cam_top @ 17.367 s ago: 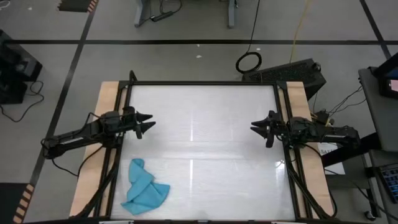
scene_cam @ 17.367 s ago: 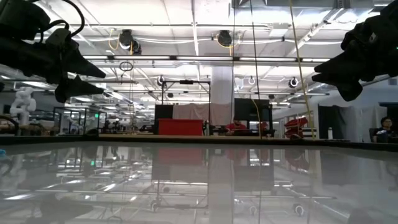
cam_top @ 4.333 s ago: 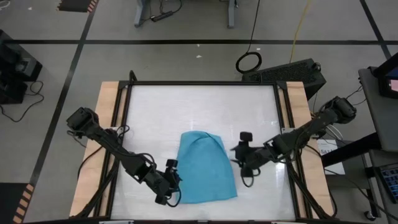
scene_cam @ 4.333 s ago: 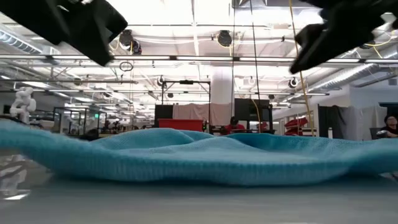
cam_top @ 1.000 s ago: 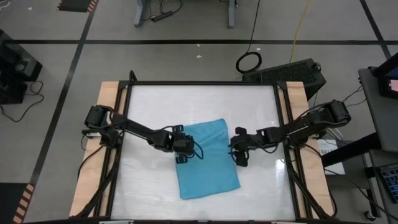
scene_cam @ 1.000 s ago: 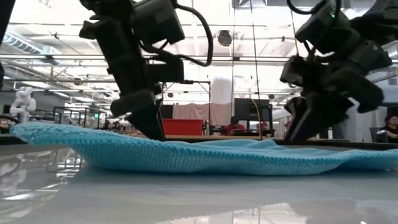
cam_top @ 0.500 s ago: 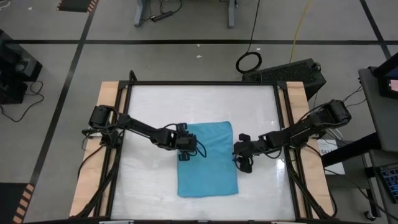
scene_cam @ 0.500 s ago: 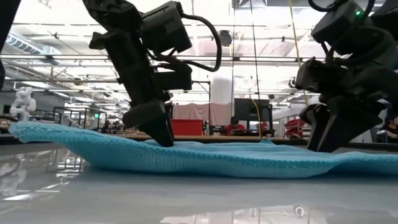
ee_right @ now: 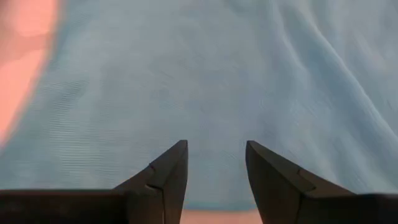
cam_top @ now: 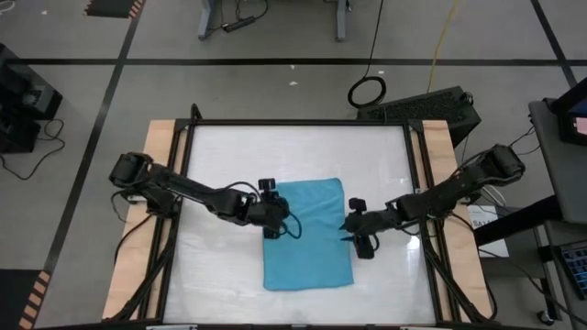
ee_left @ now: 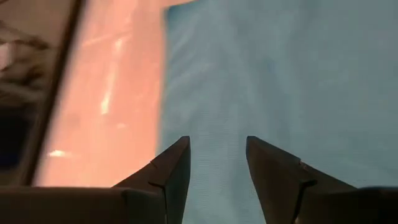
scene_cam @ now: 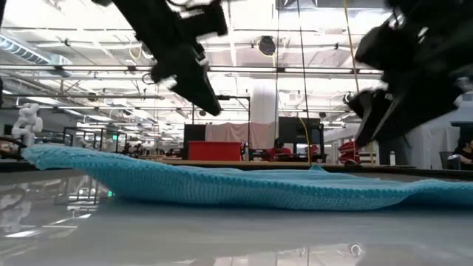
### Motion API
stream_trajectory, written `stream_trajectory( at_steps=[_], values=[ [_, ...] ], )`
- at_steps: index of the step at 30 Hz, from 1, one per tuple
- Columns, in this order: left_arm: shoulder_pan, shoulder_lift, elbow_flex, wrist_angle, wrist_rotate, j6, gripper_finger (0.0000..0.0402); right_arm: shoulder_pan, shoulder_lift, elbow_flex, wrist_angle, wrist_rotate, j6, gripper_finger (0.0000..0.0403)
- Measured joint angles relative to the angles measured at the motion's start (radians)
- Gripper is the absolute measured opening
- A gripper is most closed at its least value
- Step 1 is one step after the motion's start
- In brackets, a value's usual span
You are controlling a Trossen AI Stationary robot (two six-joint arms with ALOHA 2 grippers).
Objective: Roll towel
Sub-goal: Fold the blue microfiber towel
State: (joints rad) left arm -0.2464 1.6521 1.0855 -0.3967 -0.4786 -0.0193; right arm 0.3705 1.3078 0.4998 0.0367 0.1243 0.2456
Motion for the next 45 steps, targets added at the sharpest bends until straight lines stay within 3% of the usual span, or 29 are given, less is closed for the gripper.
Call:
stream_trajectory(
  at_steps=[4,8,17,22,33,45],
  values=[
    [-0.116,-0.012,0.000,-0.011,0.118,0.001,0.0164,0.099,-0.012,0.001,0.080,-0.065,-0.046,0.0153],
    [-0.256,-0.006,0.000,0.020,0.189,0.003,0.0164,0.218,0.000,0.002,0.144,-0.066,-0.062,0.0153],
    [-0.445,0.033,-0.001,0.080,0.148,-0.101,0.0163,0.384,0.073,0.002,0.179,0.089,-0.032,0.0153],
    [-0.485,0.114,-0.001,0.100,0.147,-0.138,0.0163,0.408,0.146,0.002,0.236,0.096,-0.031,0.0153],
    [-0.537,0.212,-0.001,0.182,0.125,-0.157,0.0163,0.444,0.222,0.002,0.283,0.218,-0.081,0.0153],
    [-0.536,0.302,0.003,0.213,0.029,-0.156,0.0163,0.441,0.289,0.001,0.313,0.210,-0.076,0.0153]
  ],
)
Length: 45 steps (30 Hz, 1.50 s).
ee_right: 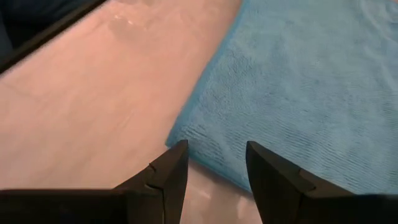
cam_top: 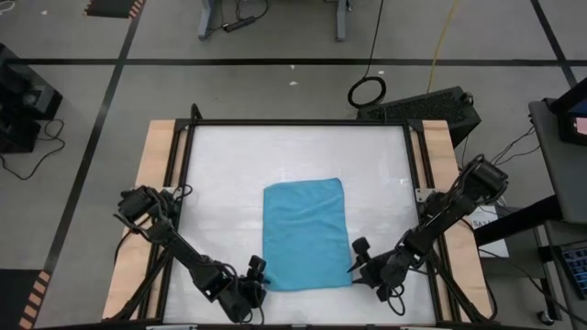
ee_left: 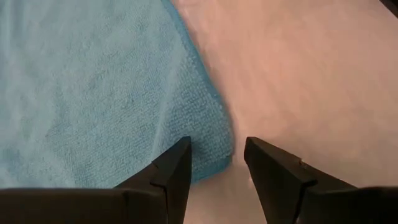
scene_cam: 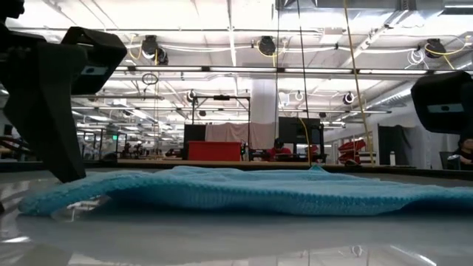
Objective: Roll towel
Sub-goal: Fold the blue microfiber towel
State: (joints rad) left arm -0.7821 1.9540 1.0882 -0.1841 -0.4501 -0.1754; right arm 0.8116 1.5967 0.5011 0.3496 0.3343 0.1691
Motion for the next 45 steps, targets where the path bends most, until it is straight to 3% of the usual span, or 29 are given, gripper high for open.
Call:
stream_trajectory(
  at_steps=[9,16,26,30,38,45],
  values=[
    [0.001,-0.001,-0.001,0.001,-0.022,-0.001,0.0156,0.026,-0.041,0.001,0.049,0.006,0.013,0.0153],
    [0.014,0.001,-0.003,0.000,-0.026,-0.001,0.0096,0.063,-0.042,0.029,0.001,0.014,-0.004,0.0156],
    [0.022,0.003,-0.003,-0.004,-0.030,0.007,0.0028,0.074,-0.025,0.045,-0.037,0.061,-0.006,0.0195],
    [0.022,0.003,-0.004,-0.003,-0.031,0.007,0.0007,0.074,0.023,0.049,-0.018,0.063,-0.019,0.0181],
    [0.022,0.003,-0.004,0.000,-0.031,0.005,0.0006,0.073,0.153,0.174,-0.109,0.116,-0.144,0.0157],
    [0.022,-0.005,-0.004,-0.003,-0.028,0.006,0.0006,0.075,0.171,0.241,-0.231,0.119,-0.121,0.0081]
  ],
)
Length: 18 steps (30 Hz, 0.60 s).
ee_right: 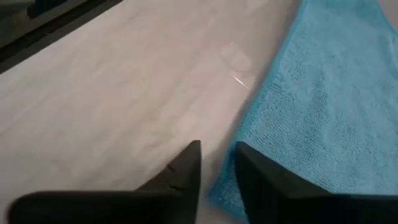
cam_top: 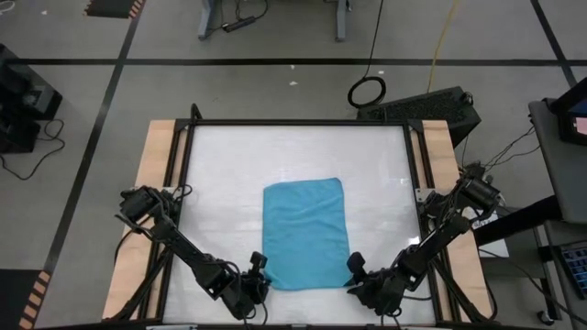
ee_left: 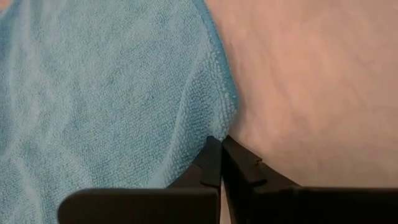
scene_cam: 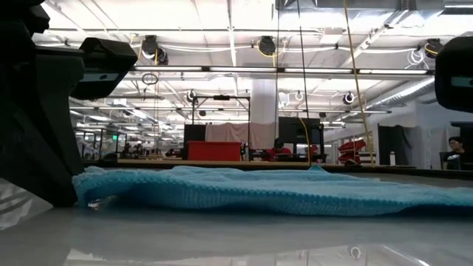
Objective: Roll towel
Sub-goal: Fold the blue microfiber towel
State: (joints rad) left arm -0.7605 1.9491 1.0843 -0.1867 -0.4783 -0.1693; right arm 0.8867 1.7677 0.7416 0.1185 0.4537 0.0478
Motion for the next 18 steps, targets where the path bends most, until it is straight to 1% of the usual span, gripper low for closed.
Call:
stream_trajectory(
  at_steps=[4,6,8,11,18],
  values=[
    [0.000,-0.001,0.000,0.000,0.004,0.001,0.0006,-0.002,-0.019,0.002,-0.066,0.020,0.018,0.0030],
    [0.000,-0.002,0.002,-0.002,0.004,0.001,0.0006,-0.002,-0.021,0.002,-0.103,0.025,0.042,0.0012],
    [0.000,-0.002,0.013,-0.018,0.006,0.001,0.0006,-0.001,-0.021,0.004,-0.127,0.028,0.054,0.0004],
    [0.000,-0.002,0.034,-0.039,0.006,0.002,0.0006,-0.001,-0.022,0.004,-0.128,0.030,0.058,0.0011],
    [0.000,-0.002,0.047,-0.045,0.006,0.023,0.0006,-0.002,-0.039,0.001,-0.129,0.050,0.072,0.0062]
  ],
)
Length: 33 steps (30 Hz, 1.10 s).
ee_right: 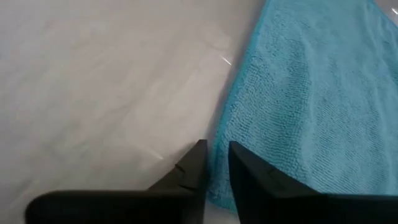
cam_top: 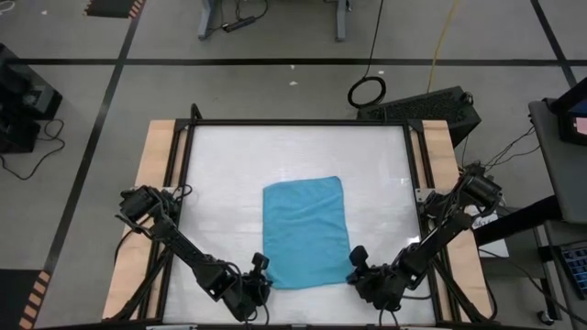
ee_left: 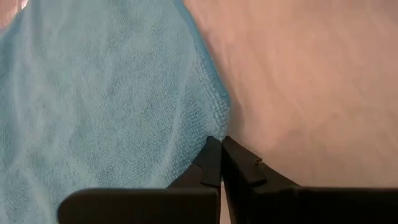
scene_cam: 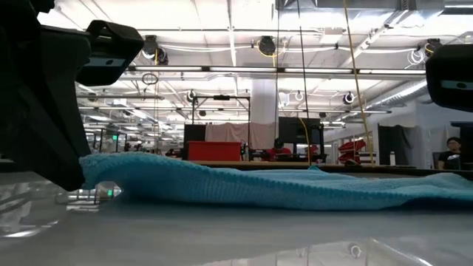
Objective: Roll towel
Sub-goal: Fold the blue microfiber towel
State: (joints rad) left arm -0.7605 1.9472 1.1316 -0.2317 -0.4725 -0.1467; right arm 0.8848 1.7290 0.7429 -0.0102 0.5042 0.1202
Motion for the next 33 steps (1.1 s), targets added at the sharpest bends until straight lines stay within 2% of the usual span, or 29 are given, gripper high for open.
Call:
stream_trajectory(
  at_steps=[9,14,19,26,33],
  values=[
    [0.000,-0.001,0.000,-0.014,0.000,-0.002,0.0006,0.005,-0.026,-0.001,-0.044,-0.003,0.021,0.0142],
    [-0.001,-0.002,0.001,-0.015,0.000,-0.002,0.0005,0.006,-0.026,0.000,-0.062,-0.004,0.026,0.0151],
    [-0.001,-0.002,0.001,-0.019,0.000,-0.003,0.0005,0.006,-0.026,0.000,-0.075,-0.006,0.028,0.0114],
    [-0.001,-0.002,0.001,-0.018,0.000,-0.003,0.0005,0.004,-0.026,0.000,-0.081,-0.013,0.025,0.0017],
    [-0.001,-0.036,0.001,-0.031,-0.004,-0.004,0.0005,-0.001,-0.042,-0.001,-0.083,-0.012,0.090,0.0003]
  ],
)
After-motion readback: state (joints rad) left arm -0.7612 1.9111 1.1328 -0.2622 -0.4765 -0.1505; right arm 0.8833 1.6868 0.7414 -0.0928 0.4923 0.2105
